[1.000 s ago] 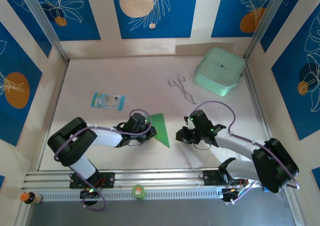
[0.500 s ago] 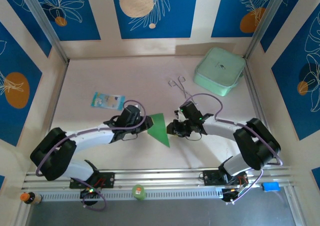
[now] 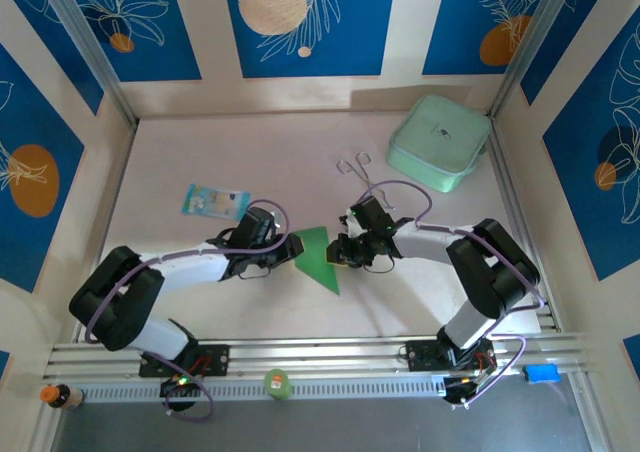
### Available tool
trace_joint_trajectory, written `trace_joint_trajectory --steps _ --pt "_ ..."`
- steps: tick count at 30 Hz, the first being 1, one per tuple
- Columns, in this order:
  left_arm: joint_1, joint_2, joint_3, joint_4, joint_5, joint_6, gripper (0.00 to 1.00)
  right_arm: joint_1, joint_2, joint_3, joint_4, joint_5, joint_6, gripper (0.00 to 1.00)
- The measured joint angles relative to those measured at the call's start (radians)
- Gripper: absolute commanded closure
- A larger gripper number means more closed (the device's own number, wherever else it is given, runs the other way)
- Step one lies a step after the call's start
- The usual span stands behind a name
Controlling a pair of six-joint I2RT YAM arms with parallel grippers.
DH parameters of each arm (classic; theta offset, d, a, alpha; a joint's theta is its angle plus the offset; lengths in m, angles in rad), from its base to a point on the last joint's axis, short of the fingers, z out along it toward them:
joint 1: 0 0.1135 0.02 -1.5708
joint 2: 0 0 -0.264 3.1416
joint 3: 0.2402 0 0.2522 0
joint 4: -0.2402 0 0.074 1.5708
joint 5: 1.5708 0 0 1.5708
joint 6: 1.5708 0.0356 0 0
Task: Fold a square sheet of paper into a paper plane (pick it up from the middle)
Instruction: Fourth fold the wing at the center of the table.
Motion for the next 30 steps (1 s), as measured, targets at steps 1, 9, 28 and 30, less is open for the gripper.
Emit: trace_joint_trajectory --steps 1,9,28,30 --pt "0.001 0.003 0.000 0.002 0.003 0.000 0.57 0.000 0.003 0.000 0.000 0.000 0.000 0.76" --pt "0.003 0.006 0.000 0.011 0.020 0.000 0.56 -0.001 0.005 0.000 0.007 -0.008 -0.006 0.86" --pt "0.021 0.021 0.003 0.008 0.043 0.000 0.46 -0.049 -0.059 -0.066 0.076 -0.067 -0.013 0.94" --pt "0.024 0.028 0.004 0.008 0.044 0.000 0.46 -0.059 -0.073 -0.081 0.089 -0.078 -0.010 0.95"
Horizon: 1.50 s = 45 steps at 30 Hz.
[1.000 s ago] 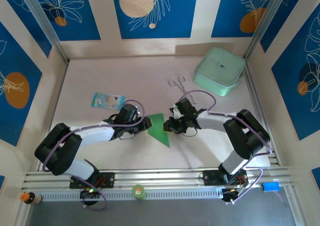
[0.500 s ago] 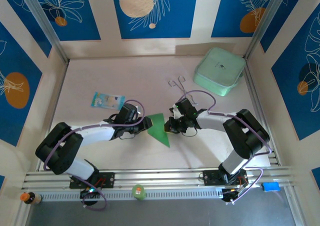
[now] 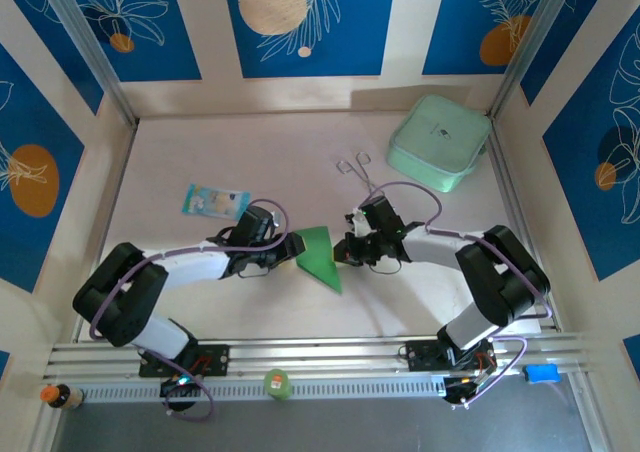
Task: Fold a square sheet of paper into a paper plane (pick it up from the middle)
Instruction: Fourth fold the wing at the center of the table.
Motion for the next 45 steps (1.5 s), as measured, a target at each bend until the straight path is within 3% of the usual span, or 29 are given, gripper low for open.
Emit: trace_joint_trajectory --steps 21,45 --pt "0.008 0.085 0.036 0.051 0.073 -0.015 0.48 -0.040 -0.023 -0.047 0.056 -0.039 0.016 0.96" --pt "0.012 0.144 0.056 0.120 0.105 -0.049 0.74 -0.080 -0.031 -0.106 0.137 -0.098 0.053 0.96"
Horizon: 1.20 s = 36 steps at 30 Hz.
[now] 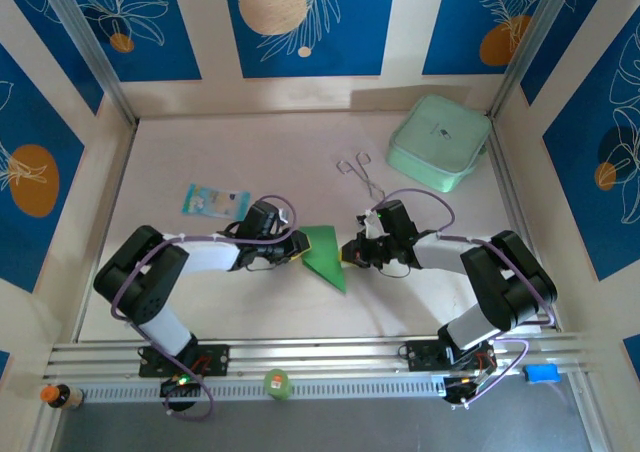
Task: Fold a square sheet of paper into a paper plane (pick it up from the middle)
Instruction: Fourth fold the wing at the center of the table.
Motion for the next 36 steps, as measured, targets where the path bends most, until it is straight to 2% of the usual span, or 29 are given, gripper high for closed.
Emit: trace_joint_trajectory --steps 4,13,23,30,36 --pt "0.000 0.006 0.000 0.006 0.003 0.000 0.78 -0.002 0.000 -0.002 0.000 -0.003 0.000 0.96" --pt "0.002 0.005 0.000 0.029 0.002 -0.010 0.97 -0.002 -0.014 -0.005 -0.002 0.000 -0.001 0.89" --pt "0.002 -0.016 -0.026 0.048 -0.013 -0.027 1.00 -0.002 -0.118 -0.015 -0.042 0.053 -0.005 0.71" --pt "0.002 -0.069 -0.068 0.056 -0.060 -0.055 1.00 0.013 -0.175 -0.019 -0.068 0.107 -0.014 0.69" --pt "-0.001 -0.122 -0.093 0.057 -0.113 -0.080 1.00 0.125 -0.268 -0.051 -0.046 0.270 -0.061 0.69"
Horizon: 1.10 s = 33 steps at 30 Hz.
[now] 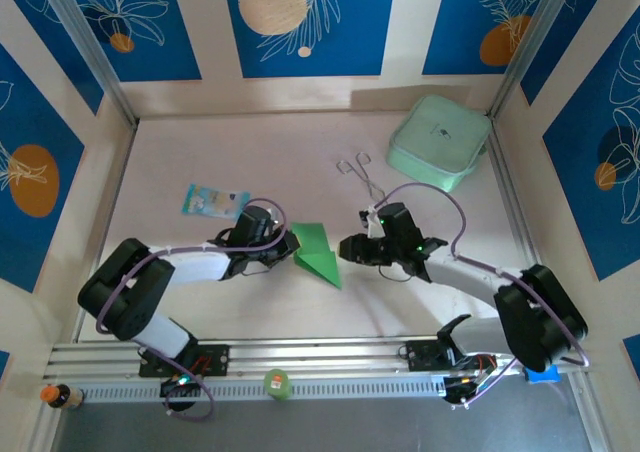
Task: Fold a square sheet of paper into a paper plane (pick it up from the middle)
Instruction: Fourth fold the wing at the center of the table.
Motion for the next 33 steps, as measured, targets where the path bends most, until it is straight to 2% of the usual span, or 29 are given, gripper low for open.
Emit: trace_joint_trajectory --steps 6,11,22,25,29,33 --pt "-0.013 -0.035 -0.001 -0.001 -0.029 -0.004 1.00 0.178 -0.113 -0.089 0.077 0.253 -0.130 0.68" --pt "-0.019 -0.035 -0.001 -0.005 -0.032 -0.004 0.98 0.261 -0.135 -0.131 0.136 0.388 -0.237 0.67" --pt "-0.020 -0.026 0.000 0.000 -0.015 0.016 0.79 0.288 -0.074 -0.131 0.151 0.421 -0.292 0.68" --pt "-0.020 0.006 0.006 0.021 0.008 0.022 0.79 0.288 -0.075 -0.131 0.150 0.424 -0.292 0.68" --pt "-0.020 0.041 0.010 0.041 0.034 0.023 0.86 0.289 -0.087 -0.131 0.149 0.428 -0.293 0.68" --pt "-0.020 0.041 0.011 0.046 0.037 0.023 0.88 0.312 -0.100 -0.134 0.177 0.437 -0.319 0.67"
